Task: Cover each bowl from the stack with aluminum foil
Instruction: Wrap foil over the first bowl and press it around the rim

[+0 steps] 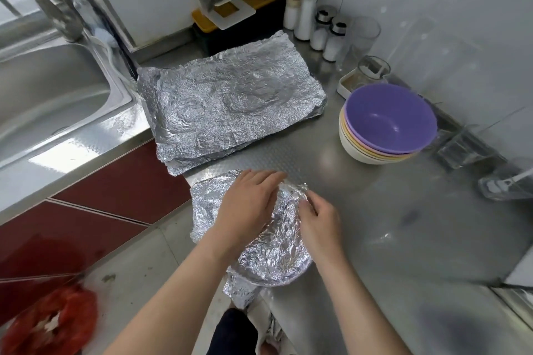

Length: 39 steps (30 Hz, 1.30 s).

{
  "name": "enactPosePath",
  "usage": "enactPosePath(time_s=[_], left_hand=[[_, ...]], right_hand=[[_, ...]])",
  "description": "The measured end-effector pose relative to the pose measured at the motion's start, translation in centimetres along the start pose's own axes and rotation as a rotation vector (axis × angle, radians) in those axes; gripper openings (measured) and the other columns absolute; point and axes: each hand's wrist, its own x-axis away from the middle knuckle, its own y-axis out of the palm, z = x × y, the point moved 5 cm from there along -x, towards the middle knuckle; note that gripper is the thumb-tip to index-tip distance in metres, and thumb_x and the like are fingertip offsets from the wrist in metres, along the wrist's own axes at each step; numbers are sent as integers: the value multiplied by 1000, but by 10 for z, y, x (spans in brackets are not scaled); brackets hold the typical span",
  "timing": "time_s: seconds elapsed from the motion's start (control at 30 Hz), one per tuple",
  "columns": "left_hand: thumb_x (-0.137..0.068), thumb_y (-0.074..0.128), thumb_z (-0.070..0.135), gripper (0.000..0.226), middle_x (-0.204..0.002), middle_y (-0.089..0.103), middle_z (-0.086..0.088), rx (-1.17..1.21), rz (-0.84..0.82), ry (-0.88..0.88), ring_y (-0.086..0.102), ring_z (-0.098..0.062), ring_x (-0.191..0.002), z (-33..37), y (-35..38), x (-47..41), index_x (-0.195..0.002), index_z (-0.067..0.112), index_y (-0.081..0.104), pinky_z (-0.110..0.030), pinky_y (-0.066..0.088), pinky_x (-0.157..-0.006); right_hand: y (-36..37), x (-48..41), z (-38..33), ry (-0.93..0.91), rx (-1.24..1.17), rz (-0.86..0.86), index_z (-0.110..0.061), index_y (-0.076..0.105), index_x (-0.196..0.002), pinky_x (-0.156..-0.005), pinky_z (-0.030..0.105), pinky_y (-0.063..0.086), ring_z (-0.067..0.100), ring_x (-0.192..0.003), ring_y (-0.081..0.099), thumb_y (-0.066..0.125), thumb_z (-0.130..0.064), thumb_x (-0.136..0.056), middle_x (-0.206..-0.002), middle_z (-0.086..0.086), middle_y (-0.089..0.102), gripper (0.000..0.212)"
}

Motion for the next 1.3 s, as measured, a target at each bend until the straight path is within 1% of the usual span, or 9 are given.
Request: enactPosePath(time_s=[0.07, 0.2, 0.3, 0.4, 0.63, 0.77, 0.93, 1.13, 1.3], left_hand=[[-99, 53, 20, 27, -113, 69, -2, -30, 73, -68, 62, -24, -99, -1, -2, 2, -123, 16, 65, -40, 48, -91], [-99, 56, 23, 20, -99, 71, -2, -34, 105, -117, 61, -26, -85, 1, 3, 5, -112, 16, 69, -39, 48, -80], [-97, 59, 22, 18, -96, 70, 0, 11, 103, -88, 59, -24, -84, 4, 5, 4, -110, 18, 70, -37, 46, -77], [-94, 62, 20, 18, -95, 71, 2, 35, 109, -29, 58, -23, -82, 9, 7, 2, -109, 19, 71, -36, 45, -77], [-92, 62, 15, 20, -100, 68, -5, 122, 118, -25, 60, -25, -87, 11, 9, 0, -111, 11, 66, -40, 51, -77], [-95, 46, 28, 29, -97, 66, -3, 111, 89, 8, 58, -24, -85, 11, 8, -2, -106, 12, 68, -40, 51, -75], [-94, 54, 26, 29, -95, 63, 1, 12, 10, 53, 54, -21, -86, 13, 10, -4, -121, 25, 65, -35, 45, -78], [-93, 48, 32, 28, -99, 58, 3, -69, -51, 36, 53, -21, -93, 11, 15, -8, -111, 22, 67, -36, 40, -83], [-96, 34, 33, 38, -118, 65, 1, -35, -115, 30, 57, -21, -113, 12, 16, -9, -115, 17, 63, -38, 43, -95]], right_hand=[[-10, -3, -3, 63, -52, -18, -13, 51, -67, -65, 34, 36, 17, -61, 43, 48, -20, -95, -62, -3, 50, 29], [-7, -29, -6, 217, -6, -137, -17, 36, -61, -63, 34, 29, 19, -61, 35, 44, -24, -95, -59, 0, 36, 36], [2, -49, -8, 279, 102, -216, -7, 56, -78, -71, 32, 38, 24, -78, 51, 46, -31, -93, -79, 10, 55, 30], [5, -60, -16, 314, 88, -231, 6, 60, -110, -90, 38, 46, 34, -105, 60, 49, -41, -84, -114, 20, 63, 54], [18, -55, -26, 193, 93, -389, 0, 61, -100, -75, 28, 37, 24, -91, 53, 35, -37, -103, -90, 12, 57, 45], [22, -53, -16, 201, 73, -467, 0, 59, -121, -98, 35, 40, 24, -114, 52, 32, -41, -103, -115, 12, 58, 53], [1, -53, -13, 24, 1, -313, -17, 61, -82, -81, 40, 45, 26, -84, 58, 41, -39, -98, -81, 4, 63, 34], [0, -35, -13, 42, -134, -466, -26, 60, -105, -74, -1, 40, -11, -88, 56, 40, -27, -103, -92, -18, 62, 20], [10, -32, -13, 35, -126, -446, -14, 63, -112, -89, 24, 46, 16, -108, 62, 37, -28, -104, -110, 9, 68, 30]])
